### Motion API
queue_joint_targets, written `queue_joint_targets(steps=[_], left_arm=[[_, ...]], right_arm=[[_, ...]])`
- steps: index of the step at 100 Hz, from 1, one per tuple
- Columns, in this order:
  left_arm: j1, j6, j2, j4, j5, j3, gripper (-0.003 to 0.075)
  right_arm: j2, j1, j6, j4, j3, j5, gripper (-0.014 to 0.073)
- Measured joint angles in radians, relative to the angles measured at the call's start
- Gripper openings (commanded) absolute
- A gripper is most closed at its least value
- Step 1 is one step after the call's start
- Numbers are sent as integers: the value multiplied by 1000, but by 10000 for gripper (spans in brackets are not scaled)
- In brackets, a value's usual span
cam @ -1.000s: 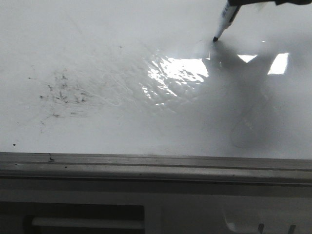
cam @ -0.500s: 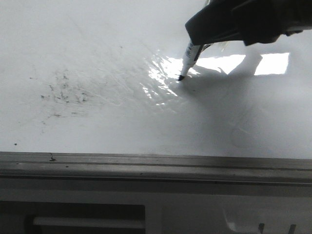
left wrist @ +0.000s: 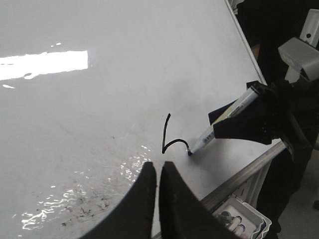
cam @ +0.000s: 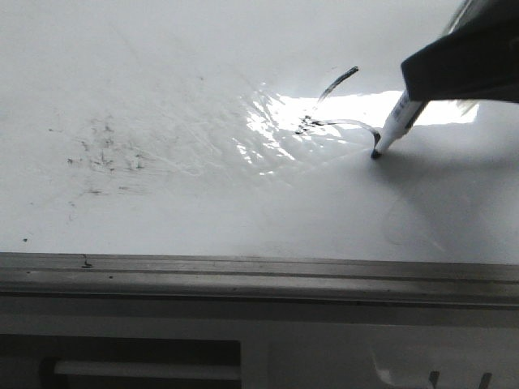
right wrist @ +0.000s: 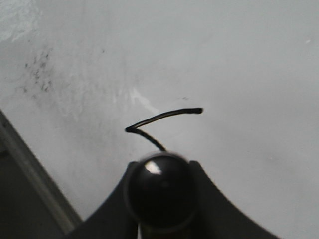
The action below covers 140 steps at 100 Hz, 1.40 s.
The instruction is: Write number 8 on whiteboard
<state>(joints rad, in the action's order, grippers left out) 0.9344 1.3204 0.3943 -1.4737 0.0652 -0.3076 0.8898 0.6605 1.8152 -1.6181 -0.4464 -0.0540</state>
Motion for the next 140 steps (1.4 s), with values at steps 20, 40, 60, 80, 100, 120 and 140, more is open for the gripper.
queue_joint_targets(steps=[20, 40, 60, 80, 100, 120, 140], left_arm=[[0, 0, 0, 0, 0, 0, -20], [0, 0, 0, 0, 0, 0, -20], [0, 0, 0, 0, 0, 0, -20], [0, 0, 0, 0, -1, 0, -20], [0, 0, 0, 0, -1, 0, -20], [0, 0, 0, 0, -13, 0, -20], [0, 0, 0, 0, -32, 0, -11]], right_arm=[[84, 0, -1, -6, -41, 47, -64], [113, 0, -9, -6, -134, -7, -64], [114, 0, -9, -2, -180, -76, -64], [114, 0, -7, -2, -186, -90, -64], [116, 0, -5, 0, -217, -105, -64], [118, 0, -3, 0, -227, -117, -64], [69, -4, 0, 1, -227, 63, -64]])
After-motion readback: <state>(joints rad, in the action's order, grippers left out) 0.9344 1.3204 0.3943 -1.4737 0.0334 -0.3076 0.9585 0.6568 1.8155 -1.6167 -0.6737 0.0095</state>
